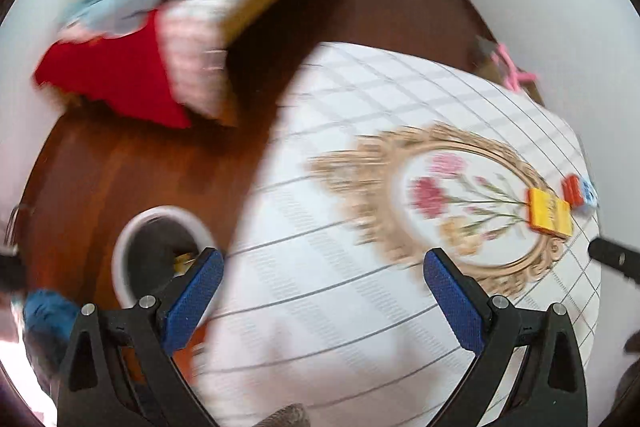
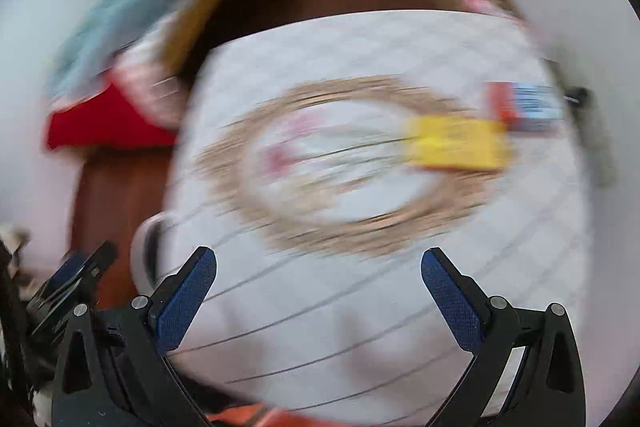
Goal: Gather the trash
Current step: 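Move both tools back toward the table, then grasp the yellow HAOMAO box with the left tool while the right tool grasps the milk carton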
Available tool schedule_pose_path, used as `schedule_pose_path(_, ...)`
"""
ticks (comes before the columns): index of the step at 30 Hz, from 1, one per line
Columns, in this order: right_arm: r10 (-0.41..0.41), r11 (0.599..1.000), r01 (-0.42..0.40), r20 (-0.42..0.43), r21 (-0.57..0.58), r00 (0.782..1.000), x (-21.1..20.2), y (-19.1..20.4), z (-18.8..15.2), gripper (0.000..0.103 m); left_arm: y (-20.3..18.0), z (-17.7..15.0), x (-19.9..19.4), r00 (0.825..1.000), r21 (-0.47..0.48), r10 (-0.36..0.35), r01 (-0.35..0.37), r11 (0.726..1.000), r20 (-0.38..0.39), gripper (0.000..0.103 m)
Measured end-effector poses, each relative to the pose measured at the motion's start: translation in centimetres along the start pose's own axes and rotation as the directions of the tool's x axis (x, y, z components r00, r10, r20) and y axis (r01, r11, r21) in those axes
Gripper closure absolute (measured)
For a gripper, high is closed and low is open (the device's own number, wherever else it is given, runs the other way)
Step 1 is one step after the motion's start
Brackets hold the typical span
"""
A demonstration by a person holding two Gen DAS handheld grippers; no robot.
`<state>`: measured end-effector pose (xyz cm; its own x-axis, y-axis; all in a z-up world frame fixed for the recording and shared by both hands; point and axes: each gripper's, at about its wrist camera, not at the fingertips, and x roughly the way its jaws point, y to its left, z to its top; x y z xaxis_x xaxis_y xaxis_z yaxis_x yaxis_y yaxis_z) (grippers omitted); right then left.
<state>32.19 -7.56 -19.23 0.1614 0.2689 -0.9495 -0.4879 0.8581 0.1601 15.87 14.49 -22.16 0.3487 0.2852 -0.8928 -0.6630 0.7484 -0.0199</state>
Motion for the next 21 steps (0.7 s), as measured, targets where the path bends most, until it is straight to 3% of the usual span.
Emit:
schedule_pose_path(4,-0.154,0.987,0.156,-0.048,0.036,0.987,2.8,-8.6,5.1,0.0,-7.4,2.1,4.8,0.998,0.097,-0.027,0.032,0.995,-0.054,0.001)
schedule_pose_path(7,-0.18,0.982,0.185,-0.086,0.044,0.98,4.7,-12.6,8.1,0.0,-10.7,3.3,7.4,0.995,0.141,-0.033,0.045,0.989,-0.09,0.001)
schedule_pose_path(16,-0.123,0.989,0.135,-0.169,0.062,0.978,11.6,-15.2,13.2,0.0,-14.6,5.5,11.2,0.991,0.28,-0.023,0.06,0.958,-0.135,0.001)
schedule_pose_path(19,-0.091,0.989,0.109,-0.164,0.101,0.982,12.2,-16.2,13.2,0.008,-15.8,5.7,11.1,0.992,0.354,-0.025,0.068,0.933,-0.125,0.001)
schedule_pose_path(21,-0.088,0.988,0.107,-0.152,0.116,0.984,11.6,-17.0,12.6,0.008,-17.0,5.5,9.9,0.992,0.425,-0.069,0.107,0.899,-0.104,0.001)
